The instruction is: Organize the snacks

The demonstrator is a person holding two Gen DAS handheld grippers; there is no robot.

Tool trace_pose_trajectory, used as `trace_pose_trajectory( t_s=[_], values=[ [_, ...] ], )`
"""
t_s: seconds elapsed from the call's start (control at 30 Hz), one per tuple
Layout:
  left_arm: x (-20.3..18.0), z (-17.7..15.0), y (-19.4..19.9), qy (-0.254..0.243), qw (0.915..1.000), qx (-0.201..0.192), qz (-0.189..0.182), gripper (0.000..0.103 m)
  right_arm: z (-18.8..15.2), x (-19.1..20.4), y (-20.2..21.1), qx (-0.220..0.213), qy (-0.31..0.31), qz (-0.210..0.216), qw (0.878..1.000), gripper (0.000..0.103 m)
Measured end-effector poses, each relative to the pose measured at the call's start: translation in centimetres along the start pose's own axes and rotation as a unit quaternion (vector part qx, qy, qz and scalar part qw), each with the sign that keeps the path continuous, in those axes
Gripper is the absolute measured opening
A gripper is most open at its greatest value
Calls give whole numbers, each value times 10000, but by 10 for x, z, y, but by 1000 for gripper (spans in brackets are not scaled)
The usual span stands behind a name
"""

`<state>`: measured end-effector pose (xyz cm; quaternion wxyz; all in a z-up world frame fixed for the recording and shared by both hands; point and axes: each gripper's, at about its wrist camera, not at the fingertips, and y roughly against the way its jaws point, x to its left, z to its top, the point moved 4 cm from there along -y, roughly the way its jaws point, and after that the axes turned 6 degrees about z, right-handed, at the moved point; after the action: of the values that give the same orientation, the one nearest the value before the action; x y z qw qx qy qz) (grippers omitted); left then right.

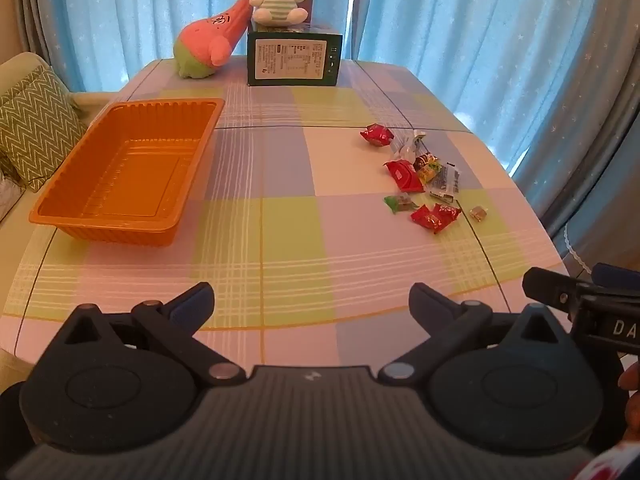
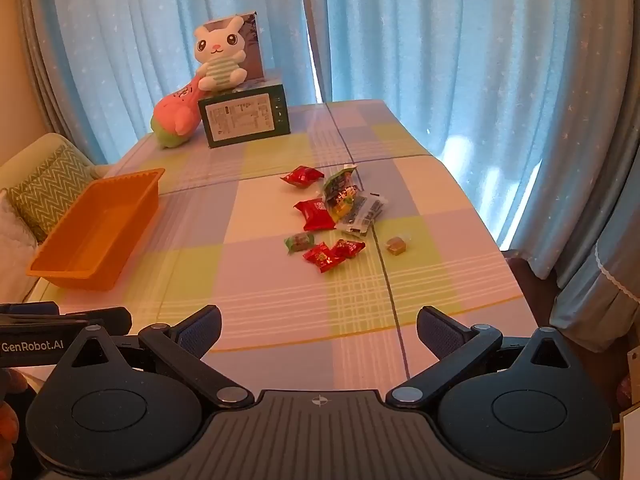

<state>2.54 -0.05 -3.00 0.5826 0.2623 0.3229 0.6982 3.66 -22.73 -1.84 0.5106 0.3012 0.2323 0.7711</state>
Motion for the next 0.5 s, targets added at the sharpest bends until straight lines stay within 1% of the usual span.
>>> trace_pose_trajectory(
  t_s=[0.07, 0.1, 0.13, 0.2, 0.3, 0.5],
  values=[
    [1, -1, 1, -8, 10000, -45, -3, 103, 0, 0, 0, 4, 9, -9, 10000, 103],
    [-5, -4, -2, -76, 10000, -35, 53, 103, -1, 0, 0, 7, 13, -8, 10000, 103],
    [-3, -2, -2, -6, 10000, 28, -25, 103, -1, 0, 0, 16, 20, -8, 10000, 103],
    [2, -1, 2, 76, 9999, -18, -100, 103, -2, 0, 0, 25, 34, -5, 10000, 103],
    [-1, 0, -1, 50, 10000, -17, -29, 103, -2, -1, -2, 21, 17, -14, 10000, 103],
    [0, -1, 4, 58, 9999, -103, -32, 103, -3, -1, 0, 19, 20, -9, 10000, 103]
  ],
)
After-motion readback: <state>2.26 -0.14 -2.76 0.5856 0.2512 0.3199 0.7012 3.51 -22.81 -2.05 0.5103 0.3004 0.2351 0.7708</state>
